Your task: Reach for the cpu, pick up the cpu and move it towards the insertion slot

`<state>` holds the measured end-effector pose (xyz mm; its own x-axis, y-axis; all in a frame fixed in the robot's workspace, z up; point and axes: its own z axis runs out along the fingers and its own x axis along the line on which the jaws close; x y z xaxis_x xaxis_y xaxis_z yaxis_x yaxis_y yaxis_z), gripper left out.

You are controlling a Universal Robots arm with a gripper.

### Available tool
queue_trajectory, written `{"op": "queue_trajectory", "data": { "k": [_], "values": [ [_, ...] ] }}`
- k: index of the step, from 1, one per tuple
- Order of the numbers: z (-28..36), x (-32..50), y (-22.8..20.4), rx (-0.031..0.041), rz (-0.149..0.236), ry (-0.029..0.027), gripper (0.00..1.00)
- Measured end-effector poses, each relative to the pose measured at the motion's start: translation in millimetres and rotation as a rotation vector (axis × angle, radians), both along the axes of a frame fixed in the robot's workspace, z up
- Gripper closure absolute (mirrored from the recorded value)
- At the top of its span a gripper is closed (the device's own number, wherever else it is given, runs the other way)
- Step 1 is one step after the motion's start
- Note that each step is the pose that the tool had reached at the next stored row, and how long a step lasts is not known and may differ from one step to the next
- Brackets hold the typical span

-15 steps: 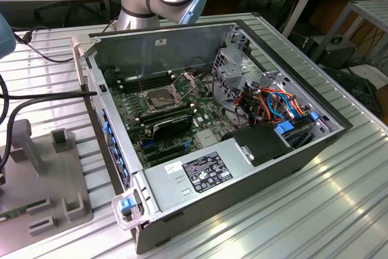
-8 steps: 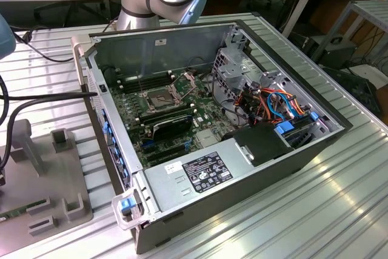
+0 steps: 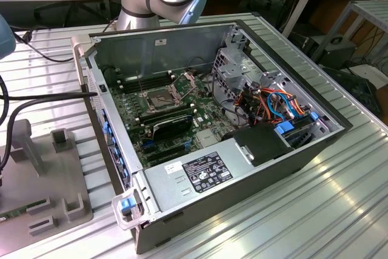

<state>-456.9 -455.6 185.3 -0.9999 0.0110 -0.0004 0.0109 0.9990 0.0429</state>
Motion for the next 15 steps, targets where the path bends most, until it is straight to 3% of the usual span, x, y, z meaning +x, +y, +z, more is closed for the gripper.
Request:
{"op": "queue_trajectory", "data": {
  "k": [6, 15],
  "values": [
    [1.2, 0.0, -0.1, 0.0, 0.0, -0.0001, 0.45],
    [18.1, 0.1, 0.0, 0.0001, 0.0, 0.0007, 0.45]
  ]
}}
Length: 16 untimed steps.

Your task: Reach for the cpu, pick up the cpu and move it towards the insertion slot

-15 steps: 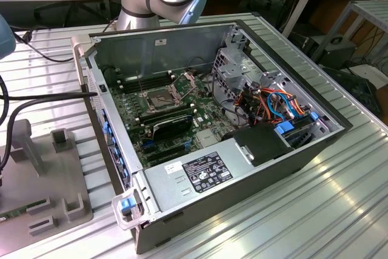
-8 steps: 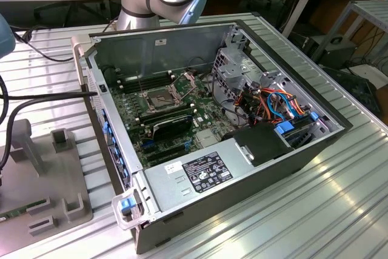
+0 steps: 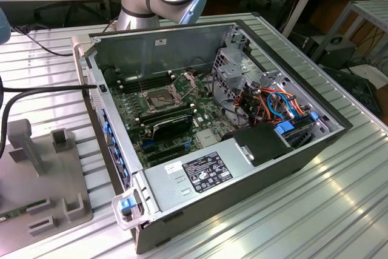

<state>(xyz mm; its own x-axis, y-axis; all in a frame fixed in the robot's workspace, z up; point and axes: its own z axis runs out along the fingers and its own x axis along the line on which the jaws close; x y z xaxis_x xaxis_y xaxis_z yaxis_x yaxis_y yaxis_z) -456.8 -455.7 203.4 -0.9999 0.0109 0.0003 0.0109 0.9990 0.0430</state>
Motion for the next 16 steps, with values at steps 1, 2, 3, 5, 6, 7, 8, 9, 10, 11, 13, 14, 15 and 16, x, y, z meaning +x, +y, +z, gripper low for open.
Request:
{"op": "queue_trajectory", "data": {
  "k": [1, 2, 3, 5, 6, 7, 8, 9, 10, 11, 13, 14, 15, 16],
  "values": [
    [0.0, 0.0, 0.0, 0.0001, 0.0, -0.0001, 0.45],
    [0.0, 0.0, 0.0, 0.0001, 0.0, -0.0001, 0.45],
    [0.0, 0.0, 0.0, 0.0, 0.0, -0.0001, 0.45],
    [0.2, 0.0, 0.0, -0.0001, 0.0, 0.0002, 0.45],
    [0.2, 0.0, 0.0, -0.0001, 0.0, 0.0001, 0.45],
    [0.6, 0.0, 0.0, -0.0002, 0.0, 0.0002, 0.45],
    [2.8, 0.0, 0.0, -0.0002, 0.0, 0.0006, 0.45],
    [5.6, 0.0, 0.0, -0.0001, 0.0, 0.0005, 0.45],
    [9.1, 0.0, 0.0, -0.0001, 0.0, 0.0004, 0.45],
    [13.2, 0.0, 0.0, -0.0001, 0.0, 0.0005, 0.45],
    [17.7, 0.0, 0.0, -0.0001, 0.0, 0.0003, 0.45],
    [19.6, 0.0, 0.0, -0.0001, 0.0, 0.0004, 0.45],
    [21.1, 0.0, 0.0, -0.0001, 0.0, 0.0004, 0.45],
    [22.6, 0.0, 0.0, -0.0001, 0.0, 0.0003, 0.45]
  ]
}}
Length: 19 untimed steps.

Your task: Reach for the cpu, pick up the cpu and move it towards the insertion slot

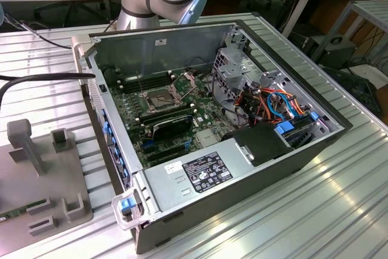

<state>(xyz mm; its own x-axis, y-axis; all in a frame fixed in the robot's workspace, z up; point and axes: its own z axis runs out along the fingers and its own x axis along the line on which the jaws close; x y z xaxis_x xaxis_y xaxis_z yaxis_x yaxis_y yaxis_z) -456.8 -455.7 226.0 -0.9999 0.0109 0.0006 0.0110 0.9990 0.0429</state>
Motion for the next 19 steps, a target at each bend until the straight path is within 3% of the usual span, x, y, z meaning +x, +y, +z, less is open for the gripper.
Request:
{"op": "queue_trajectory", "data": {
  "k": [9, 12, 19],
  "values": [
    [13.9, 0.0, 0.0, 0.0, 0.0, 0.0001, 0.45],
    [22.5, 0.0, 0.0, 0.0, 0.0, 0.0001, 0.45],
    [34.5, 0.0, 0.0, 0.0, 0.0, 0.0001, 0.45]
  ]
}}
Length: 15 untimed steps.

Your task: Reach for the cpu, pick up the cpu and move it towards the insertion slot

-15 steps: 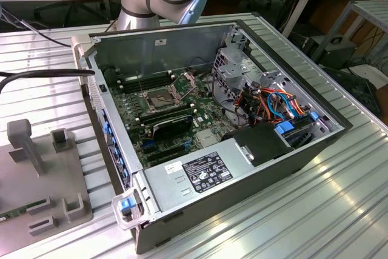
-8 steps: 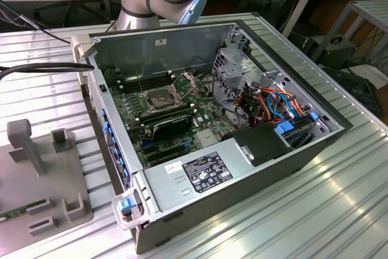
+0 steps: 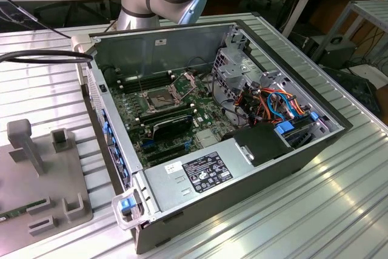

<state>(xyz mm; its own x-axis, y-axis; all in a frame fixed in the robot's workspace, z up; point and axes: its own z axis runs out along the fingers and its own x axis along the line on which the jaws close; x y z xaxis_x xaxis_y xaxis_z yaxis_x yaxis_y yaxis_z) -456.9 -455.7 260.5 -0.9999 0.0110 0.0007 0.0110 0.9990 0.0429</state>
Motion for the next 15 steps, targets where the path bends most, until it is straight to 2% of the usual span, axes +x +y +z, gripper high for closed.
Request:
{"op": "queue_trajectory", "data": {
  "k": [4, 6, 11, 13, 15],
  "values": [
    [10.2, 0.0, 0.0, 0.0001, 0.0, -0.0001, 0.45],
    [12.9, 0.0, 0.0, 0.0, 0.0, 0.0, 0.45],
    [13.5, 0.0, 0.0, -0.0001, 0.0, 0.0001, 0.45],
    [16.7, 0.0, 0.0, 0.0, 0.0, 0.0, 0.45],
    [23.5, 0.0, 0.0, 0.0, 0.0, 0.0, 0.45]
  ]
}}
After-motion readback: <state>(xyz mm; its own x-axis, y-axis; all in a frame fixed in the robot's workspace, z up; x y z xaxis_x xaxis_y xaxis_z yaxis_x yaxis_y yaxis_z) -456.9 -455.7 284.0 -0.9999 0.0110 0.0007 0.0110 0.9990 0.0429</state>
